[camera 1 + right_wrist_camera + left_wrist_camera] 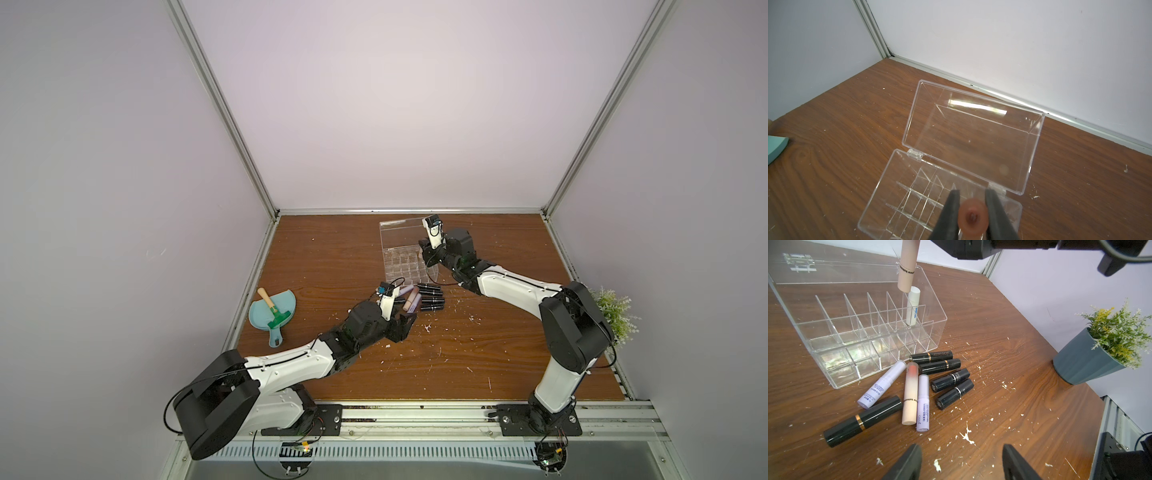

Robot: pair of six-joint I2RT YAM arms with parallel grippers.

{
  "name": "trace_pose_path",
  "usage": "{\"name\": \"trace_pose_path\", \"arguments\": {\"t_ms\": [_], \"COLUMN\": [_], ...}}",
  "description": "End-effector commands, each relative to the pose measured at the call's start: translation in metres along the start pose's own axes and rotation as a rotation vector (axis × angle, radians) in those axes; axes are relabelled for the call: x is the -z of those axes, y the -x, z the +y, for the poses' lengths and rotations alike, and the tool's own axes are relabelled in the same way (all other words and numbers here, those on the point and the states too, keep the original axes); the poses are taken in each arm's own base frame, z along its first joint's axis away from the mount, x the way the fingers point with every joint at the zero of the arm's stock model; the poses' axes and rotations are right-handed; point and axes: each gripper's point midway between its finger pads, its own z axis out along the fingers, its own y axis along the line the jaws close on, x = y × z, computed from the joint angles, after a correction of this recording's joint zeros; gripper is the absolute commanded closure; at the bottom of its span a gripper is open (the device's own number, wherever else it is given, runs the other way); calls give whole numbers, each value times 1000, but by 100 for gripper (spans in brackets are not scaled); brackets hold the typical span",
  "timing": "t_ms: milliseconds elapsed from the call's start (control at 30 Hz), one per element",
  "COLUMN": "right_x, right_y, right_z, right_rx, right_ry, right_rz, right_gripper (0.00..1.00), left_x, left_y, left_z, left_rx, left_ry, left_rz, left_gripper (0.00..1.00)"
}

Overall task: Arrange the lipsticks in the organizer
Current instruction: Place the lipstick in the storage box.

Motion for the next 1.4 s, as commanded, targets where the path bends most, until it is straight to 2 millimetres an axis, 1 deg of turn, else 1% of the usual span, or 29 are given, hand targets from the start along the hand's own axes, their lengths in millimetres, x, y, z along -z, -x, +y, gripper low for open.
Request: {"name": "trace_pose_path", "arguments": {"t_ms": [0, 100, 267, 633, 767, 933, 1100, 1167, 1267, 1367], "right_x": [1, -2, -5, -18, -19, -22, -24, -23, -21, -21], "right_y": [25, 20, 17, -6, -12, -19, -23, -22, -23, -26], "right_z": [0, -2, -2, -7, -9, -9, -8, -9, -8, -8], "right_rx": [10, 13, 13, 6, -4, -11, -13, -17, -21, -23], "right_ry": [-11, -17, -21, -38, -40, -37, -36, -35, -33, -32], "right_rz": [-89, -87, -87, -44, -34, -17, -6, -7, -2, 4], "right_gripper": [79, 79, 79, 79, 79, 79, 79, 77, 69, 65], "left_x": [-2, -4, -6, -3, -3, 1, 6, 6, 5, 5], "left_y": [16, 16, 19, 26, 24, 26, 29, 29, 31, 31], "left_z": [1, 1, -1, -3, -3, -4, -4, -4, -4, -5], "left_rx": [-1, 0, -1, -5, 3, 5, 4, 3, 3, 4], "left_ry": [12, 11, 4, 7, 3, 5, 6, 7, 10, 12], "left_rz": [-43, -41, -37, -46, -43, -48, -59, -55, -53, -49], "left_gripper": [34, 34, 34, 34, 34, 34, 34, 34, 34, 34]}}
